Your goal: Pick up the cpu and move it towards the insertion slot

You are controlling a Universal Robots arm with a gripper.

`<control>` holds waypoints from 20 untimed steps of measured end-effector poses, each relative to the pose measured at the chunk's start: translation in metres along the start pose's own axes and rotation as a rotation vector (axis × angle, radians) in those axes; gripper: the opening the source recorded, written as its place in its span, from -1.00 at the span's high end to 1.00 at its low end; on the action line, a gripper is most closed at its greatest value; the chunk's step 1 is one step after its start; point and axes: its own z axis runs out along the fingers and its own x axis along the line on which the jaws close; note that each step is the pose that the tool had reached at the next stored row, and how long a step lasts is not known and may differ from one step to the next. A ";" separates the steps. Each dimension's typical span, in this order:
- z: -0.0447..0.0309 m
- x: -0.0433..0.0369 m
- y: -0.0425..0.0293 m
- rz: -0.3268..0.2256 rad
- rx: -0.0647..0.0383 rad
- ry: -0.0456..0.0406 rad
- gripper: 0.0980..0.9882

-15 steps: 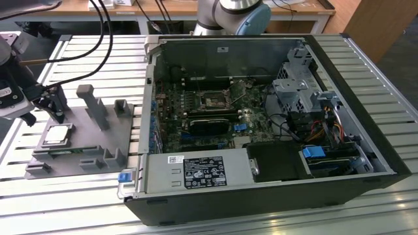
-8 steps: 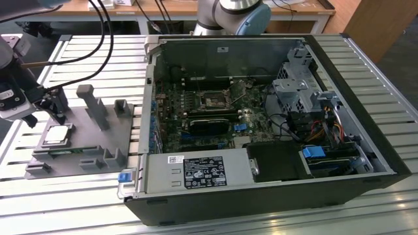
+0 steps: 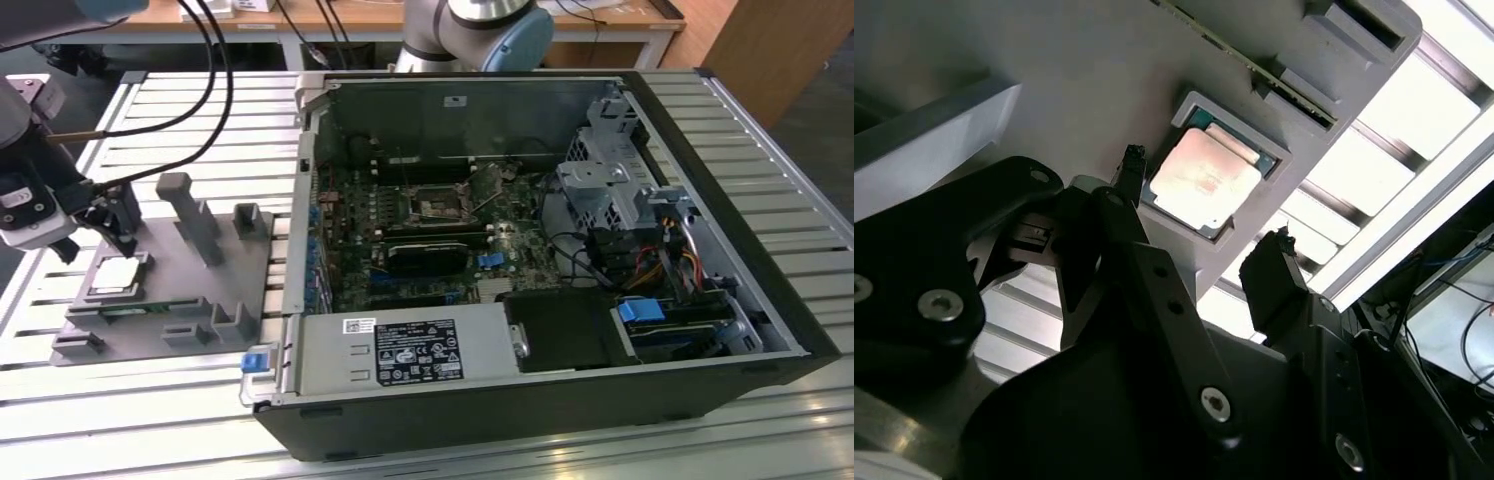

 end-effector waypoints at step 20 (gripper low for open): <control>0.0079 0.0001 -0.0004 0.000 0.000 -0.0002 -0.26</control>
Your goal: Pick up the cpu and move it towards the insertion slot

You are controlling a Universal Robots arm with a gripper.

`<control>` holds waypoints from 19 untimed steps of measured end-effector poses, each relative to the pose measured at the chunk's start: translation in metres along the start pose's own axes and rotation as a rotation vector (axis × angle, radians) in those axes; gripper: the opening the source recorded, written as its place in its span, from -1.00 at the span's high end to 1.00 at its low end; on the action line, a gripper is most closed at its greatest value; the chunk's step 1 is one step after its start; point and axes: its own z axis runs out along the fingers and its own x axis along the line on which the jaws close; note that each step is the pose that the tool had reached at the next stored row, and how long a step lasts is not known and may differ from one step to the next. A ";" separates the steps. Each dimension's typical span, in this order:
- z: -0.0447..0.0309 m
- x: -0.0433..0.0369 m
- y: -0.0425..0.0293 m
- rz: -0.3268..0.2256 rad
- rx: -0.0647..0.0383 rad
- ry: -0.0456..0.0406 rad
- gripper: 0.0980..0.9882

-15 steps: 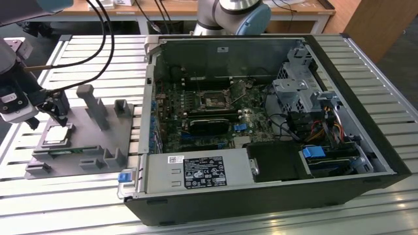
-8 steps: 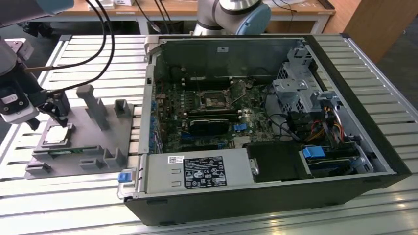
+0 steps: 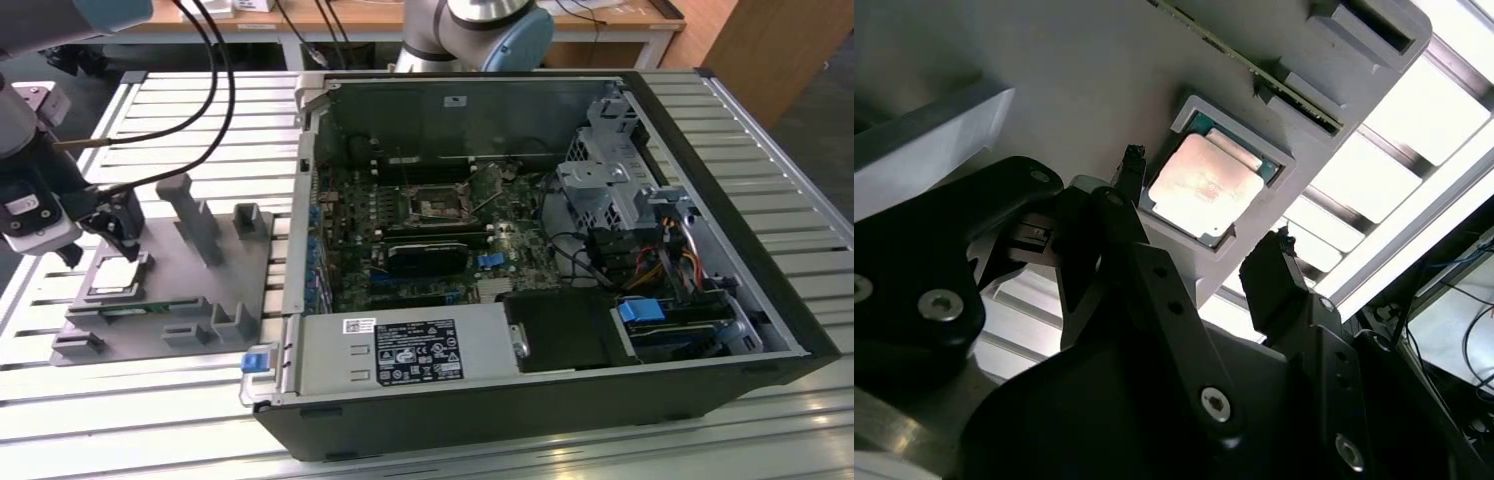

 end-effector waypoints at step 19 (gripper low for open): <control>0.0098 0.0002 -0.0017 -0.022 0.001 0.0010 -0.26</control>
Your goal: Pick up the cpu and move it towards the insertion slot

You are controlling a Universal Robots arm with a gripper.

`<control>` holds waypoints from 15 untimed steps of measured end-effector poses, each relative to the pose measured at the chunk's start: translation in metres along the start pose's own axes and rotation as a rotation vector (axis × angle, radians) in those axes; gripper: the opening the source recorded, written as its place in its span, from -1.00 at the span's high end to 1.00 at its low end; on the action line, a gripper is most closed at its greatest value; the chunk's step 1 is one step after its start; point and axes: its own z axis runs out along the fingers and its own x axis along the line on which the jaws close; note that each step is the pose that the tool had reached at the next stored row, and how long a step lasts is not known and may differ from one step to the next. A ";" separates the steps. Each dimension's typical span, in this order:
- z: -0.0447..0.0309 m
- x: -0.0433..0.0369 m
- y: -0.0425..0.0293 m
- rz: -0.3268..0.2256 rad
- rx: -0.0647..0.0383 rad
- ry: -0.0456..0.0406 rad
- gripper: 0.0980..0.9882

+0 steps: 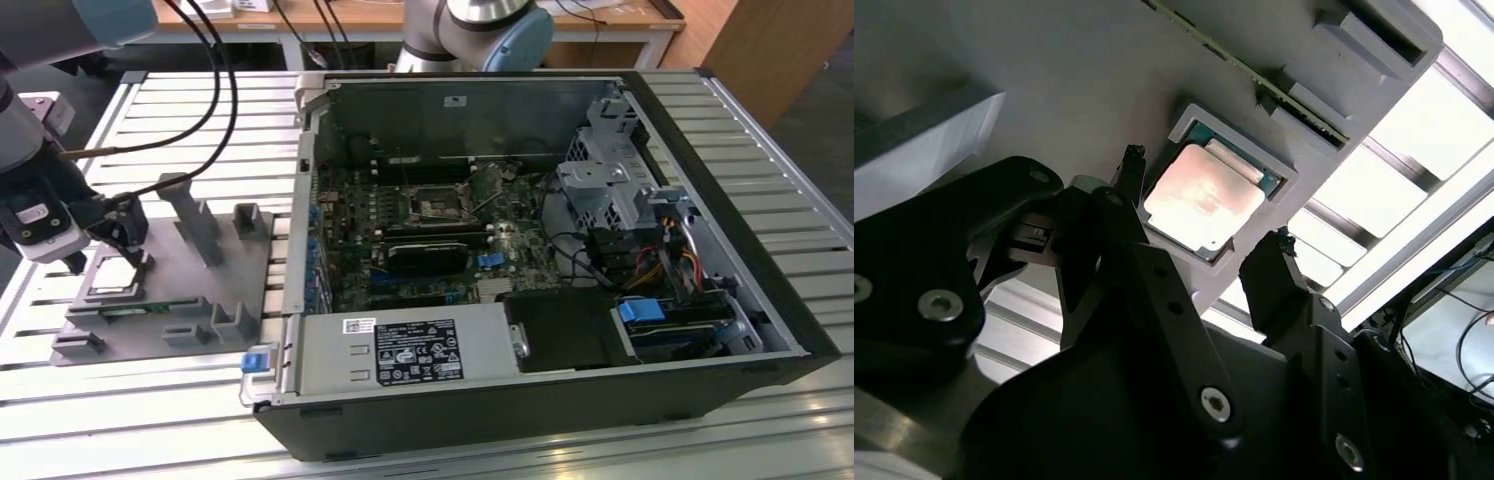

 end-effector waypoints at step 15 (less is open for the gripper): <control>0.0047 0.0001 -0.0019 -0.006 0.000 0.0002 -0.26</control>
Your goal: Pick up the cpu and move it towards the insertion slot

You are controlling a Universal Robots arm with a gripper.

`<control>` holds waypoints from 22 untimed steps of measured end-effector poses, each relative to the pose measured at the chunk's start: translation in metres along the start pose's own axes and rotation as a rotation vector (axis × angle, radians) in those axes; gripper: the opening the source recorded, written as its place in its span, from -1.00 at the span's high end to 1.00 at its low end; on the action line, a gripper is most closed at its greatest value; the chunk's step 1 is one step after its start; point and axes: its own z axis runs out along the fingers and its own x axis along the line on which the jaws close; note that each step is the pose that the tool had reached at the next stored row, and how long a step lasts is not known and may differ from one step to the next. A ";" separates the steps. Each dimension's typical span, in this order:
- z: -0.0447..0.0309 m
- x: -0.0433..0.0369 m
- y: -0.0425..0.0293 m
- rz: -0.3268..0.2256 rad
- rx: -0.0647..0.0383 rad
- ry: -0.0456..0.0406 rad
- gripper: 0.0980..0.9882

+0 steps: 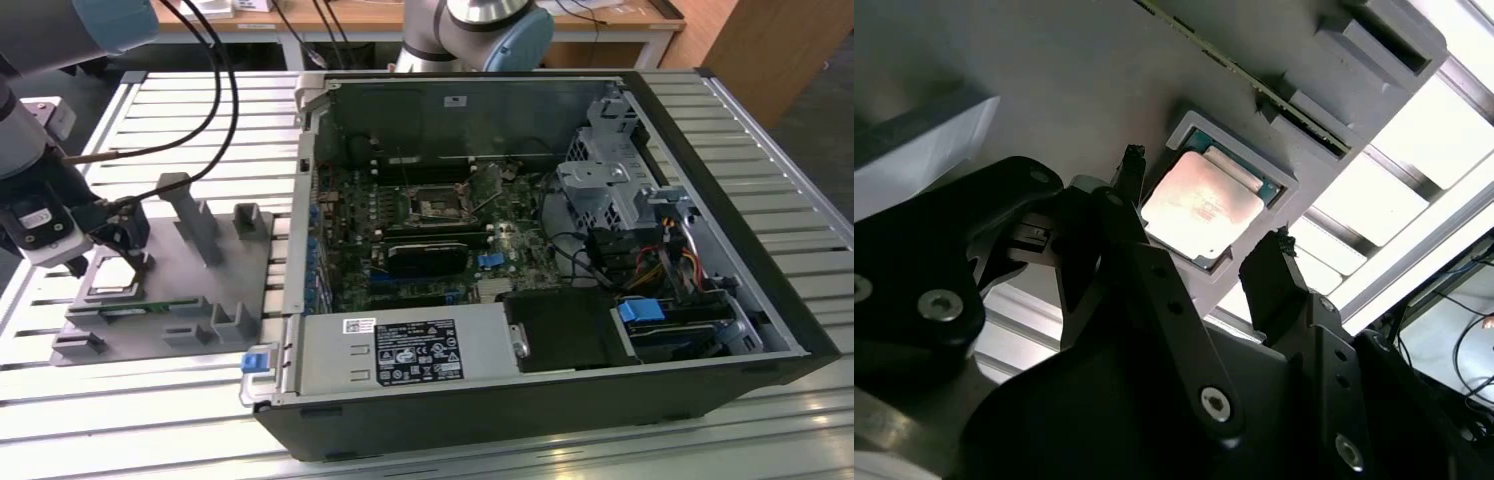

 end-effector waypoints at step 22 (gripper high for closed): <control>0.0069 0.0001 -0.0016 -0.001 0.000 0.0000 -0.26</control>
